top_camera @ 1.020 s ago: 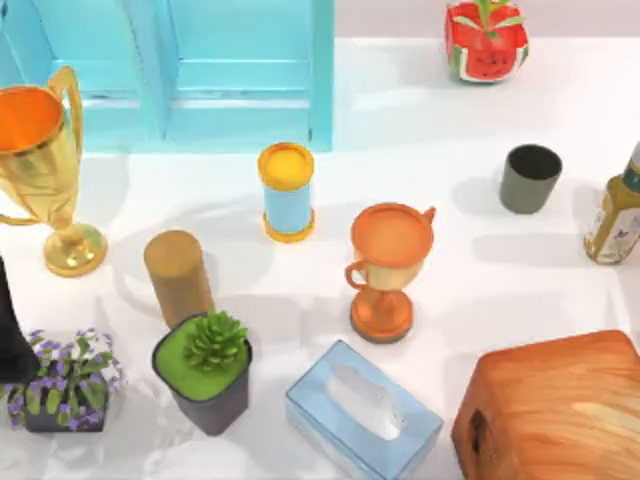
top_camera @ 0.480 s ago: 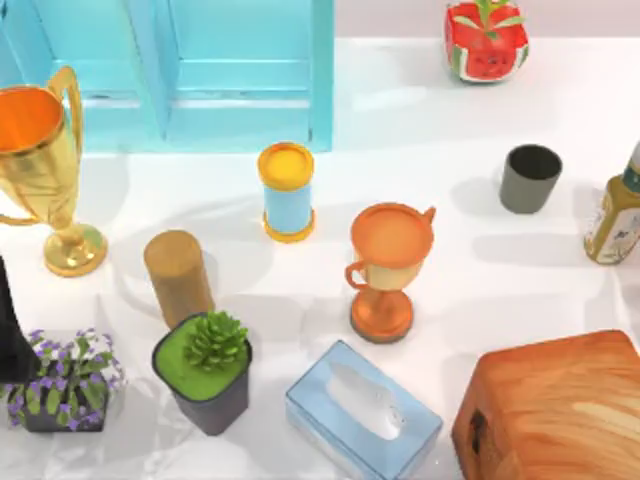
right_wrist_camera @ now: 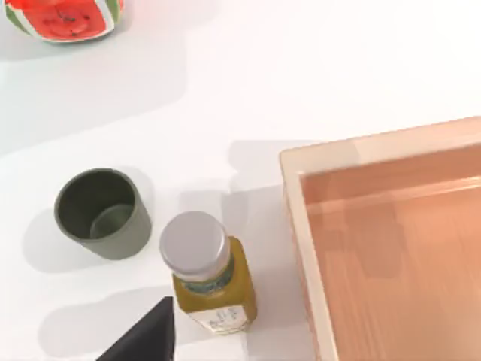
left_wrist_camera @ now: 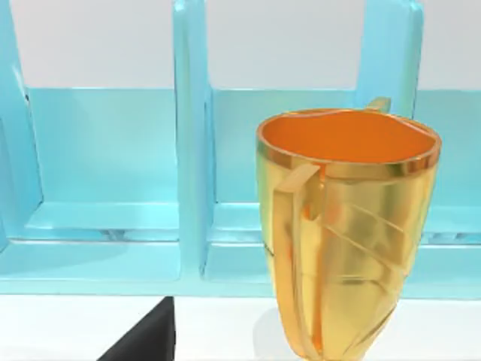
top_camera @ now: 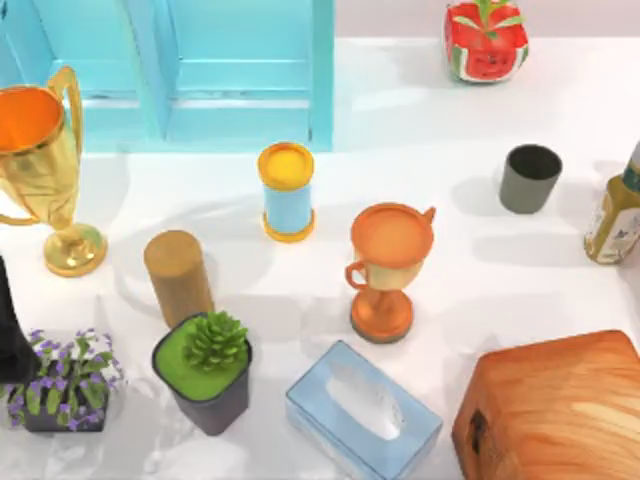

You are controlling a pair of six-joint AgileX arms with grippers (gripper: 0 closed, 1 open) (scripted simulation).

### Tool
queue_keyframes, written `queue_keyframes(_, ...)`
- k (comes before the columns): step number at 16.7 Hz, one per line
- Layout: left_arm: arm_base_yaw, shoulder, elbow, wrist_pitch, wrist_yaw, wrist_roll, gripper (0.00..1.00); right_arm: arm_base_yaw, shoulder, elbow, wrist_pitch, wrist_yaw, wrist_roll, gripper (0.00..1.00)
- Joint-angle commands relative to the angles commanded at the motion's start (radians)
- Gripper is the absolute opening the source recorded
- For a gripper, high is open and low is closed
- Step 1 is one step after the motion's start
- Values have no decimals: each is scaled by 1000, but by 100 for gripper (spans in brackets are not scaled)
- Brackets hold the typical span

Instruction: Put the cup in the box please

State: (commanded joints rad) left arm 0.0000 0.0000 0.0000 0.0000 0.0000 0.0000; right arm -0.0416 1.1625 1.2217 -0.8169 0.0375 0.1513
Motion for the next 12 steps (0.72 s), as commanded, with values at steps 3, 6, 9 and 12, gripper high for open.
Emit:
queue_keyframes(3, 0, 0, 0, 0, 0, 0, 100, 30, 349, 321, -218, 15, 28, 100)
queue_keyframes(6, 0, 0, 0, 0, 0, 0, 100, 81, 663, 597, -404, 24, 58, 100)
queue_keyframes(9, 0, 0, 0, 0, 0, 0, 100, 141, 905, 832, -535, 27, 87, 100)
queue_keyframes(12, 0, 0, 0, 0, 0, 0, 100, 204, 1080, 1024, -617, 22, 113, 100)
